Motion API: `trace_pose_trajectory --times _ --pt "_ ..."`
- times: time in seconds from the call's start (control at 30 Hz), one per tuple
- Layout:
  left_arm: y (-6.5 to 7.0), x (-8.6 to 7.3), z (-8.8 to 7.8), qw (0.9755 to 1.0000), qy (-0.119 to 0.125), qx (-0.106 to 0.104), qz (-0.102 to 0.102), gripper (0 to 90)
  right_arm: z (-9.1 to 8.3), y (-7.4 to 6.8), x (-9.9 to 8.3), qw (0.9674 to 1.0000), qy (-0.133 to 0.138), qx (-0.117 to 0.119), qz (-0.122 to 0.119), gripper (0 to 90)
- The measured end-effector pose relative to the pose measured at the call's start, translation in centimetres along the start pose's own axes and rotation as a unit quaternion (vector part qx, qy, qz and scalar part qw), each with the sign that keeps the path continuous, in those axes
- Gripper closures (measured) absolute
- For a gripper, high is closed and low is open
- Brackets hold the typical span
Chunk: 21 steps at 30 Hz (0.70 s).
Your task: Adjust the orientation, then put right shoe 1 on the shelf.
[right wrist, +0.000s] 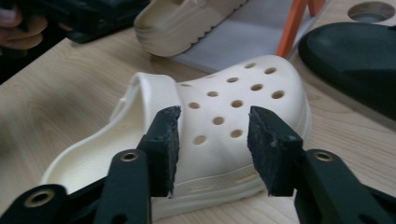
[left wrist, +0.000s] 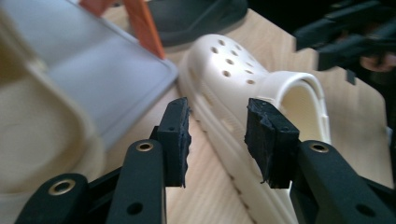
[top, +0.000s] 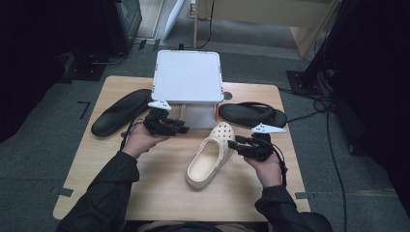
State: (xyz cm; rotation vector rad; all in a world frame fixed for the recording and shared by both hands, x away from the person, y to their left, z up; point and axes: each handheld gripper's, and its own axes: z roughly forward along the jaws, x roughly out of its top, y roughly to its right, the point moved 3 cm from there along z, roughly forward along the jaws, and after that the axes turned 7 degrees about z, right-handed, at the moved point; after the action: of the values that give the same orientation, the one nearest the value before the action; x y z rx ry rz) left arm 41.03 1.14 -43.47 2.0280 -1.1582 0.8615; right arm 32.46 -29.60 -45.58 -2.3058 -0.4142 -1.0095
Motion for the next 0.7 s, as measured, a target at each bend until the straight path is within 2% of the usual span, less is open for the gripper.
trace_pose_trajectory --times 0.1,0.2,0.23,0.4,0.47,0.6,0.63,0.67,0.7 --pt "-0.4 0.4 -0.4 1.0 0.003 0.001 -0.001 58.7 -0.2 -0.6 -0.1 1.0 -0.004 0.001 -0.002 49.1" --pt "-0.7 1.2 -1.1 0.9999 0.012 0.001 -0.002 57.7 -0.3 -1.6 -0.2 1.0 -0.003 -0.001 -0.001 42.8" --pt "-0.9 1.5 -1.3 0.9999 0.013 0.004 -0.002 57.0 -0.2 -2.3 -0.4 1.0 -0.004 0.0 0.001 38.6" --pt "-1.2 2.9 -2.4 0.9997 0.022 0.009 0.004 56.7 0.5 -3.5 -1.1 0.9999 -0.015 -0.004 -0.007 33.6" --pt "-1.6 3.9 -3.2 0.9993 0.034 0.012 0.004 56.5 1.5 -4.2 -1.8 0.9997 -0.021 -0.012 0.002 31.9" --pt "-2.4 4.7 -4.0 0.9986 0.048 0.021 -0.004 56.4 2.5 -4.6 -2.4 0.9991 -0.028 -0.031 -0.003 31.5" --pt "-2.9 5.1 -4.4 0.9983 0.053 0.023 -0.01 56.4 3.2 -4.8 -2.6 0.9985 -0.027 -0.046 -0.007 30.2" --pt "-2.9 5.1 -4.4 0.9983 0.053 0.023 -0.01 56.3 3.2 -4.8 -2.6 0.9985 -0.027 -0.046 -0.007 30.2" --pt "-3.4 5.5 -4.5 0.9985 0.045 0.029 -0.013 56.0 3.4 -4.9 -2.6 0.9974 -0.023 -0.066 -0.018 30.2"
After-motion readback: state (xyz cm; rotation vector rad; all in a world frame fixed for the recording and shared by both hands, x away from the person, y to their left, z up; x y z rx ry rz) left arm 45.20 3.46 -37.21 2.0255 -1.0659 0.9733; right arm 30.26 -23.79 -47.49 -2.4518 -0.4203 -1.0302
